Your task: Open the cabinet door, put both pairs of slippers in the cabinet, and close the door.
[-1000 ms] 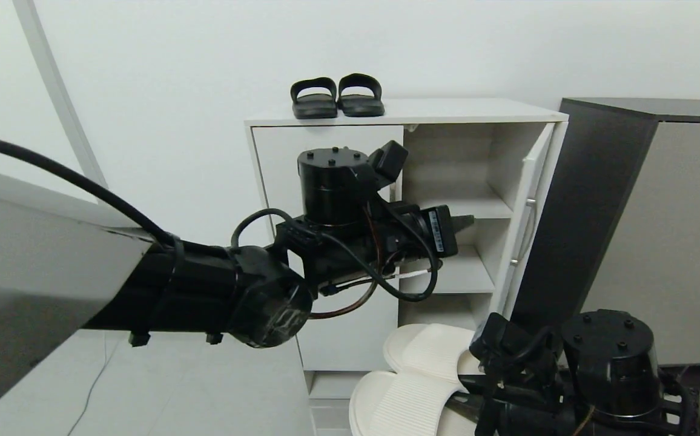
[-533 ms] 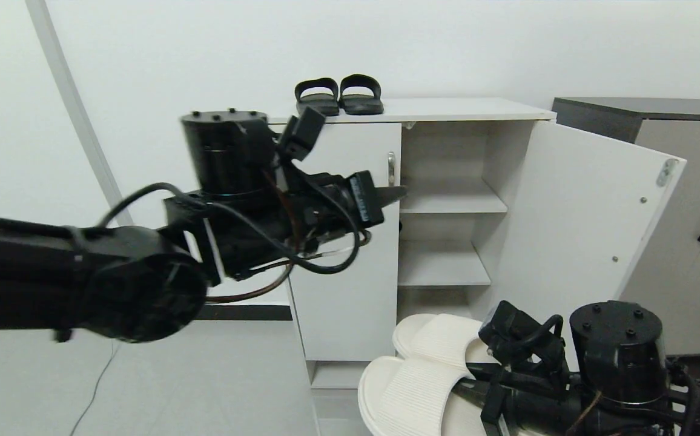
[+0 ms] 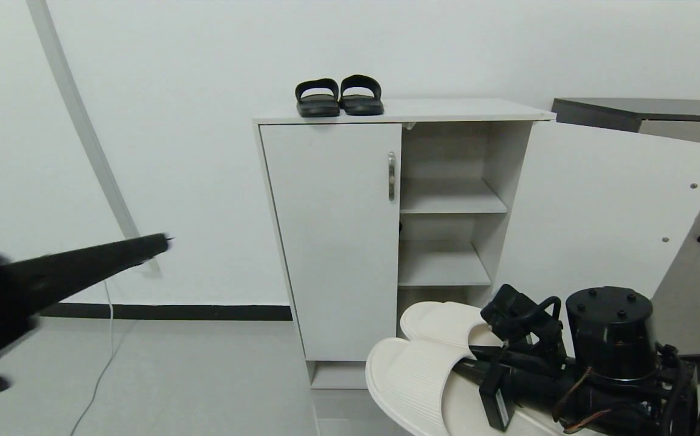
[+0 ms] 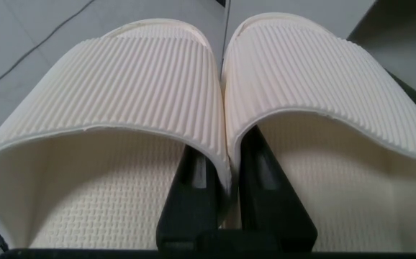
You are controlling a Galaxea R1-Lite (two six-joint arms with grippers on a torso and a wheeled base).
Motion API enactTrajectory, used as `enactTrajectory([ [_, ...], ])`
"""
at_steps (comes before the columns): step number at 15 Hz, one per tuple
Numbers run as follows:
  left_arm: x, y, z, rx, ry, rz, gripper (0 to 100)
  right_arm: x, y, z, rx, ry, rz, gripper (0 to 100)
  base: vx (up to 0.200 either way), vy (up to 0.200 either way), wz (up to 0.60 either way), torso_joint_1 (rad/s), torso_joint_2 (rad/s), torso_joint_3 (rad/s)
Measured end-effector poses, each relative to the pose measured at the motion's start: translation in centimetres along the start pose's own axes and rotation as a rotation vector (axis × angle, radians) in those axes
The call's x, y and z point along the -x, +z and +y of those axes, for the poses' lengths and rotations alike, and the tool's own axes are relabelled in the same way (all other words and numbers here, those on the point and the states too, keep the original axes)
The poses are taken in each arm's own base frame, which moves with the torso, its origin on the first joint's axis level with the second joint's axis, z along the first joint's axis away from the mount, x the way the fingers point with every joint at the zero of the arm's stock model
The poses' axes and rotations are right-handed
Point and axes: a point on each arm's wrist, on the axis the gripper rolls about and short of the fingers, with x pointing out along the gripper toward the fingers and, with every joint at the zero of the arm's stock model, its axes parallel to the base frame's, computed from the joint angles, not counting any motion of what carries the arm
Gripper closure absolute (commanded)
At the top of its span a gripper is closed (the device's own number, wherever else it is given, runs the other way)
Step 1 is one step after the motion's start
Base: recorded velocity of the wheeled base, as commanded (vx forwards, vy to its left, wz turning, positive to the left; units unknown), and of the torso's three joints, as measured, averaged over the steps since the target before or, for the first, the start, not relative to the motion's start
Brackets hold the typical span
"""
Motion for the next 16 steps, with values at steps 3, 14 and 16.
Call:
enactTrajectory([
  [3,7.0,-3.4,-0.1,-0.072,0.193,-0.083,100,-0.1,0.1,-0.1,-0.011,-0.003,-0.001,100,0.000,0.000,0.00,0.000,0.00,0.000],
  [14,11.1,-18.1,4.7,-0.352,0.673,-0.171,100,-0.4,0.3,-0.4,-0.027,-0.041,-0.005,100,0.000,0.000,0.00,0.000,0.00,0.000],
  [16,11.1,-18.4,4.9,-0.390,0.677,-0.228,100,-1.2,0.6,-0.7,-0.048,-0.118,-0.009,100,0.000,0.000,0.00,0.000,0.00,0.000],
])
